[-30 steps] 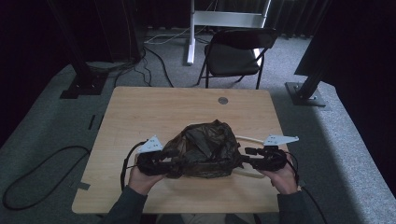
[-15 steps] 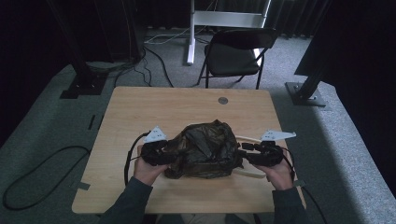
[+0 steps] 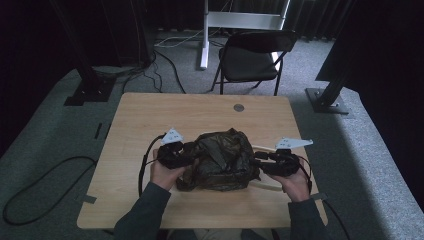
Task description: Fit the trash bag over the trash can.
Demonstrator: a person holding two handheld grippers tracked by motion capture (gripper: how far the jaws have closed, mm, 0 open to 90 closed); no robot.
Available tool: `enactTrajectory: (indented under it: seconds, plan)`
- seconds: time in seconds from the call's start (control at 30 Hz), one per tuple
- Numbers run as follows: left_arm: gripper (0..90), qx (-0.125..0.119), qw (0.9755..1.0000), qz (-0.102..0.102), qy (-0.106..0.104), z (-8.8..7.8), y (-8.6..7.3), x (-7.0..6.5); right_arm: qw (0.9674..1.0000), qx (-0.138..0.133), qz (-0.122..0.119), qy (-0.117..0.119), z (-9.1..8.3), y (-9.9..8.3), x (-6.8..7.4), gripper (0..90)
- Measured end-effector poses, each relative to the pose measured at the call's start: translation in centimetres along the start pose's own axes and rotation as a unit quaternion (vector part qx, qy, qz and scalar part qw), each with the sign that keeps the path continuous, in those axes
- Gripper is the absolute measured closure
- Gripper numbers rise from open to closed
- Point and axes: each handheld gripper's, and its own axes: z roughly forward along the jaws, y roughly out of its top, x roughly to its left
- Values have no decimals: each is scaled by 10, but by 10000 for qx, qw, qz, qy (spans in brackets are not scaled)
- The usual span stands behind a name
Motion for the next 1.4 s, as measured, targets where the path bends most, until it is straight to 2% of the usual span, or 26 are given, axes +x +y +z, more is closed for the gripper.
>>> enactTrajectory:
  seconds: [0.07,0.13,0.2,0.27,0.57,0.73,0.97,1.27,1.4]
  plan:
    - [559,-15,10000,-28,-9,3,0,2,10000,-7,6,7,0,1,-1,550]
    - [663,-20,10000,-60,8,5,1,3,10000,-9,0,10,1,1,-1,550]
    - [685,-70,9999,-106,-14,6,1,3,10000,-14,5,9,1,1,-2,552]
    - [752,-102,9998,-162,-31,7,1,5,10000,-13,12,10,1,0,-2,554]
    - [883,-328,9978,-557,-129,7,3,16,10000,-17,13,21,2,1,-3,569]
    - [900,-349,9973,-646,-60,10,6,22,10000,-55,12,20,2,3,-3,580]
    - [900,-343,9977,-572,71,12,13,25,9997,-222,34,-24,3,13,-4,580]
    - [900,-306,9977,-600,124,17,12,29,9995,-298,87,-48,18,30,-11,589]
    - [900,-235,9983,-512,140,19,11,30,9996,-230,100,-107,27,35,-16,627]
